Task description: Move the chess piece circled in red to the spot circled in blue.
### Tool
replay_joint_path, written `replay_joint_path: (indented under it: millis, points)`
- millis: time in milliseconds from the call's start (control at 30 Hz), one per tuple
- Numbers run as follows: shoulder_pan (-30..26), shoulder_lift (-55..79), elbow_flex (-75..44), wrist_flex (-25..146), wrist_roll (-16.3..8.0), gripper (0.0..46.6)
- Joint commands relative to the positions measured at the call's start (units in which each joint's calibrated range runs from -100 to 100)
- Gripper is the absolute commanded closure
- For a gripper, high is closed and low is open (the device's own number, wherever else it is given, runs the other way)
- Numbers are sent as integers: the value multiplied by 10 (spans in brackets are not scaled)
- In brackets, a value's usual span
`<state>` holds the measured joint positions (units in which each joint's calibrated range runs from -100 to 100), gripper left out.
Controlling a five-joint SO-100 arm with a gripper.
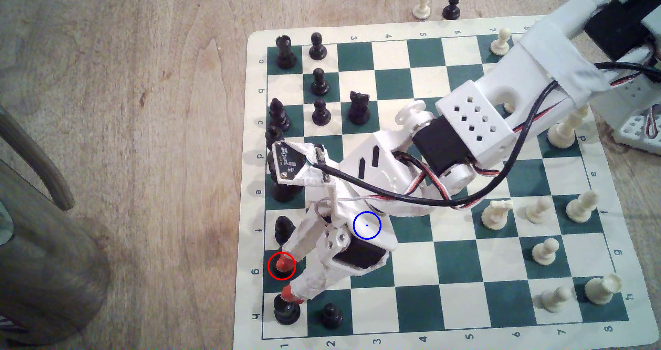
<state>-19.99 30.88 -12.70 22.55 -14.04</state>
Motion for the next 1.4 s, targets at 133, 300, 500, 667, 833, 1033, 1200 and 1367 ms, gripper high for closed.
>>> replay_joint_path:
  millis: [133,300,500,667,833,1033,1200,1367]
  points:
    - [27,-46,-59,1,0,352]
    - [37,-38,-59,-2,2,353]
    - [38,-11,-54,-4,1,357]
    - [37,4,-53,-4,1,358]
    - [37,10,-53,-5,2,359]
    - [35,10,-53,-5,0,361]
    - [32,10,-53,-5,0,362]
    - [31,16,-51,-5,0,375]
